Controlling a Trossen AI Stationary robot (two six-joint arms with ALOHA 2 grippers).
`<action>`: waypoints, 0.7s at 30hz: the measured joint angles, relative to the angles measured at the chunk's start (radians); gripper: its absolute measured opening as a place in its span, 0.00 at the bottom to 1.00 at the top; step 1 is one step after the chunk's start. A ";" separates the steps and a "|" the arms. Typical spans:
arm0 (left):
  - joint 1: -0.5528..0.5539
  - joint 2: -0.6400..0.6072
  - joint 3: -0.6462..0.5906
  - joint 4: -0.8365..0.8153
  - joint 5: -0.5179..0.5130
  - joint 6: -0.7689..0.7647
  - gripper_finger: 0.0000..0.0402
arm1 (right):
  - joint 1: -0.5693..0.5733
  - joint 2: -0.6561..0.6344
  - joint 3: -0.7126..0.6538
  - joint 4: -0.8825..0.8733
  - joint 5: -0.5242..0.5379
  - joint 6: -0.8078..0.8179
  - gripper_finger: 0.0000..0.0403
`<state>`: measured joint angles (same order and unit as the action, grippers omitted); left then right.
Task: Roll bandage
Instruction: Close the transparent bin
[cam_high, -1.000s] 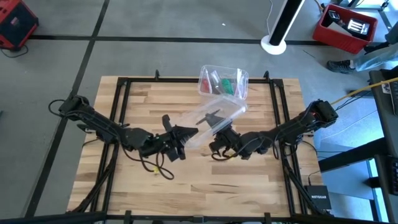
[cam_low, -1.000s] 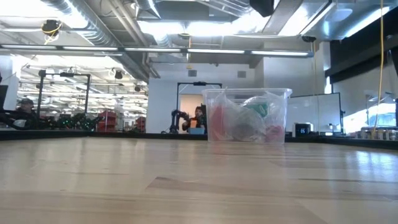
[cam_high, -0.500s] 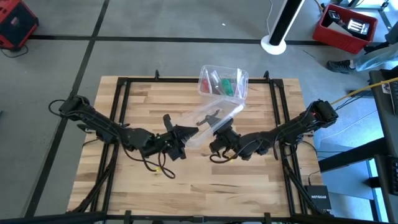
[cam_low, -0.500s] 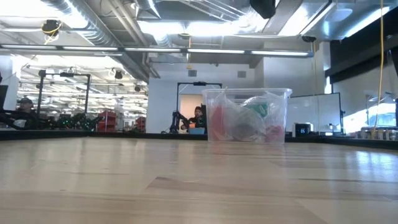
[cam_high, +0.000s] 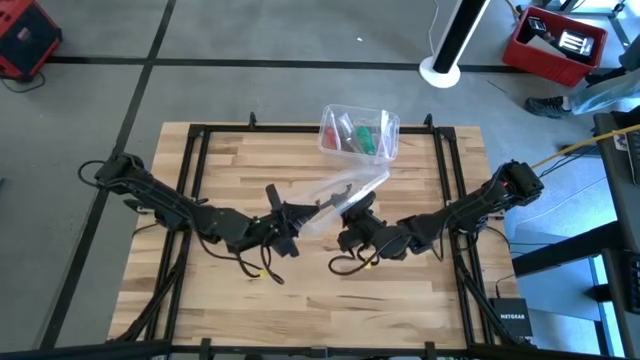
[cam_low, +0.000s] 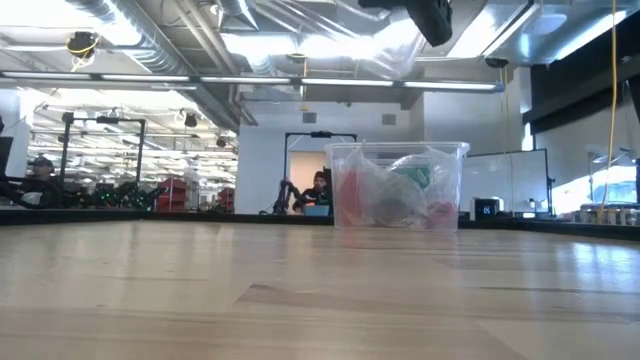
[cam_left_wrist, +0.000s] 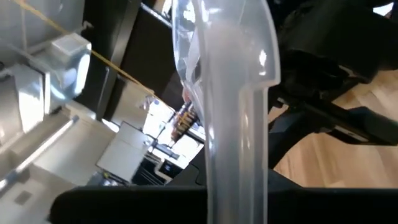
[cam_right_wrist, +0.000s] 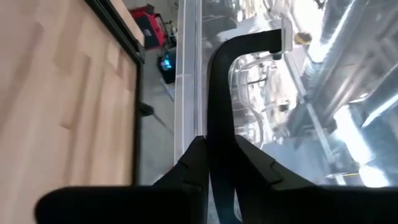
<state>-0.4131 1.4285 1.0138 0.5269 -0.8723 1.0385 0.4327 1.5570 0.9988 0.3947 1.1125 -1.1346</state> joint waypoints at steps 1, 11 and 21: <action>0.004 0.000 0.000 -0.002 -0.003 -0.019 0.02 | 0.003 -0.001 0.000 -0.030 -0.006 0.048 0.13; 0.028 0.001 -0.002 -0.023 -0.022 -0.386 0.22 | 0.005 -0.003 0.006 -0.202 -0.058 0.309 0.13; -0.048 -0.091 0.160 -0.051 -0.098 -0.424 0.53 | -0.011 -0.032 0.082 -0.396 -0.085 0.379 0.13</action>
<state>-0.4609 1.3370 1.1733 0.4763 -0.9703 0.6147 0.4217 1.5245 1.0807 -0.0010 1.0279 -0.7554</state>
